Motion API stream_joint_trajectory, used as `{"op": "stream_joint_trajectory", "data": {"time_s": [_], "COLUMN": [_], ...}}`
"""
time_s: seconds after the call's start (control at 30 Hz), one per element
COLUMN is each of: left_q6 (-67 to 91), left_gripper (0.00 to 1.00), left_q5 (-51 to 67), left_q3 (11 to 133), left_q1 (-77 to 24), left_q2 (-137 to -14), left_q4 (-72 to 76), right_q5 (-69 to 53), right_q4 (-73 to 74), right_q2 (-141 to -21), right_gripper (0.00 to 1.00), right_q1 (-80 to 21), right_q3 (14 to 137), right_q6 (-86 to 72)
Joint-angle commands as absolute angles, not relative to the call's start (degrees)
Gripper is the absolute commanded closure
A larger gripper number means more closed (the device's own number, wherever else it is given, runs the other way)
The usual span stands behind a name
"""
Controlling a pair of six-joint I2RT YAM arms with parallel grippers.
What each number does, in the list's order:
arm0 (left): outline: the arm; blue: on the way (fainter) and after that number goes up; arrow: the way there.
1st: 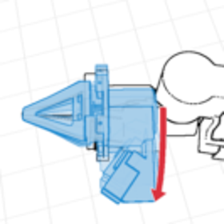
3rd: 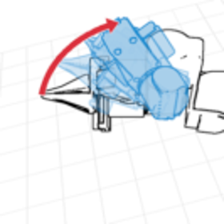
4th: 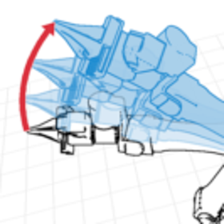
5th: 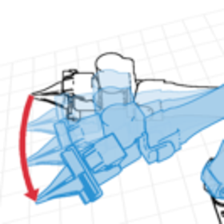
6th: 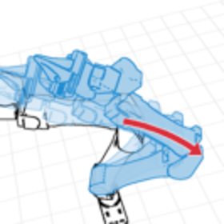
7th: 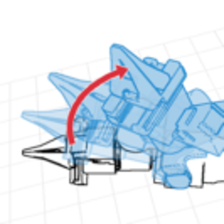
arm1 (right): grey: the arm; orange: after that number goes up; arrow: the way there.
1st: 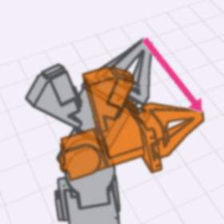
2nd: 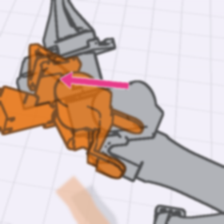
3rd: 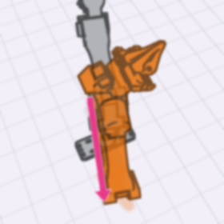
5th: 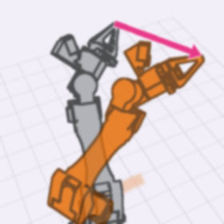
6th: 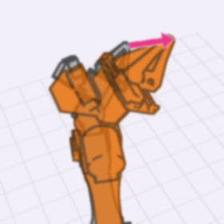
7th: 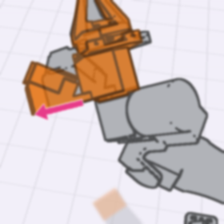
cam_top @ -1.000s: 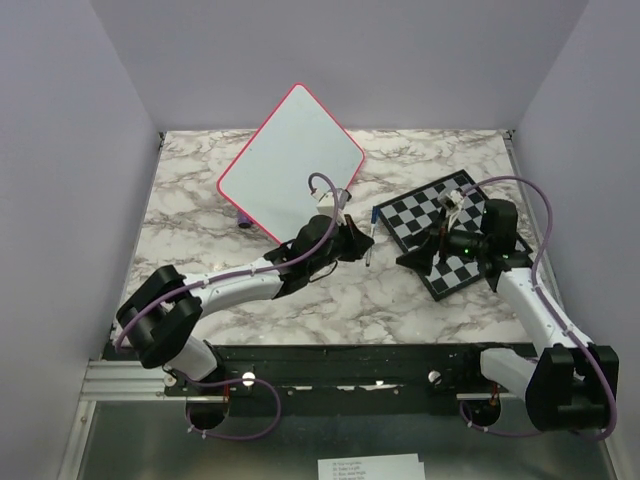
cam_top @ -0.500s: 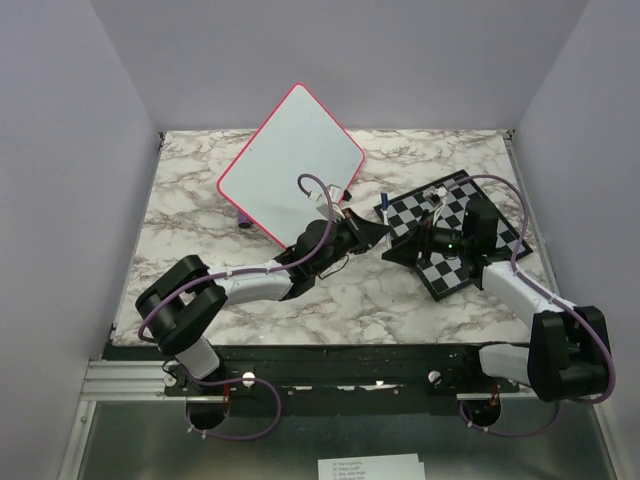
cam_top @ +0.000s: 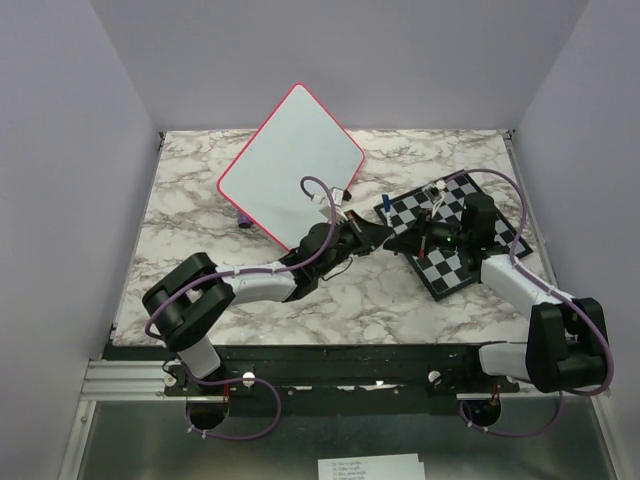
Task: Write a sentence on the whiteboard
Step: Pass from the left arm to the right, then pass from the right arm to the left
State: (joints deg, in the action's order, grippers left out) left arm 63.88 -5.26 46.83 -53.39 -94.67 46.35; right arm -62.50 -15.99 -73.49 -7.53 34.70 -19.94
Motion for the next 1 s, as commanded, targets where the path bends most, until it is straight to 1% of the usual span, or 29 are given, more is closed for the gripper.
{"op": "stream_joint_trajectory", "data": {"time_s": [0.0, 0.07, 0.1, 0.13, 0.17, 0.2, 0.23, 0.27, 0.3, 0.33, 0.37, 0.4, 0.43, 0.47, 0.53, 0.57, 0.67, 0.8, 0.83, 0.97], "left_q6": [61.53, 58.91, 58.1, 57.31, 55.74, 54.94, 53.89, 53.01, 50.82, 49.15, 47.48, 43.72, 42.03, 40.36, 36.5, 36.04, 35.77, 35.16, 34.72, 31.03], "left_gripper": [0.88, 0.61, 0.35, 0.26, 0.19, 0.1, 0.06, 0.05, 0.01, 0.01, 0.01, 0.01, 0.01, 0.01, 0.01, 0.01, 0.03, 0.07, 0.1, 0.19], "left_q5": [-4.92, -4.4, -2.48, -1.07, -0.1, 2.61, 7.34, 9.64, 11.41, 16.39, 18.7, 21.68, 24.41, 30.26, 35.48, 39.68, 42.01, 43.68, 43.77, 42.54], "left_q3": [45.88, 45.0, 44.48, 43.08, 42.28, 41.41, 39.74, 38.94, 38.41, 38.41, 38.67, 39.02, 39.89, 40.16, 41.82, 42.44, 43.15, 44.21, 45.43, 49.3], "left_q1": [-53.62, -52.83, -52.3, -50.47, -49.49, -48.09, -45.47, -43.7, -42.38, -40.88, -38.26, -37.28, -36.22, -35.43, -35.33, -35.33, -35.68, -36.91, -37.96, -40.08], "left_q2": [-93.26, -90.36, -88.96, -86.07, -84.3, -82.55, -78.79, -76.92, -75.08, -71.93, -70.59, -69.71, -68.39, -67.86, -67.76, -68.02, -69.17, -71.19, -72.41, -75.93], "left_q4": [48.96, 47.47, 46.85, 45.19, 44.13, 42.82, 40.11, 38.51, 35.97, 30.03, 27.19, 24.55, 20.87, 19.87, 17.77, 17.32, 17.75, 17.84, 16.88, 11.78], "right_q5": [-62.58, -62.66, -62.93, -63.1, -62.41, -61.88, -61.0, -60.04, -60.46, -61.08, -62.56, -63.54, -63.81, -63.72, -64.16, -64.42, -63.99, -64.34, -64.42, -64.07], "right_q4": [-9.0, -5.9, -0.84, 2.95, 6.73, 14.6, 17.72, 20.19, 24.57, 27.13, 29.51, 35.45, 38.03, 40.14, 46.63, 47.63, 49.39, 49.74, 50.44, 52.2], "right_q2": [-75.23, -75.41, -75.32, -75.15, -75.32, -75.41, -75.5, -75.5, -75.41, -75.5, -75.76, -76.81, -77.6, -78.3, -80.84, -81.47, -81.65, -81.21, -81.3, -82.09], "right_gripper": [0.99, 1.0, 0.99, 1.0, 0.99, 1.0, 0.99, 0.99, 0.99, 0.99, 1.0, 1.0, 1.0, 0.99, 0.99, 0.99, 0.99, 0.99, 0.99, 0.99], "right_q1": [-7.91, -8.0, -8.0, -7.91, -7.91, -7.91, -7.91, -7.91, -7.91, -8.17, -8.35, -8.7, -10.01, -10.8, -12.64, -13.18, -15.11, -15.73, -16.08, -17.49], "right_q3": [39.1, 41.03, 41.83, 42.79, 45.76, 47.18, 48.76, 49.74, 51.23, 52.11, 52.82, 54.74, 55.63, 56.59, 58.87, 59.32, 59.68, 59.5, 59.59, 60.03], "right_q6": [-15.14, -11.88, -5.69, -1.97, 2.59, 6.64, 13.55, 16.23, 18.7, 23.42, 25.47, 28.45, 32.91, 34.61, 40.48, 41.21, 43.59, 44.38, 44.99, 46.75]}}
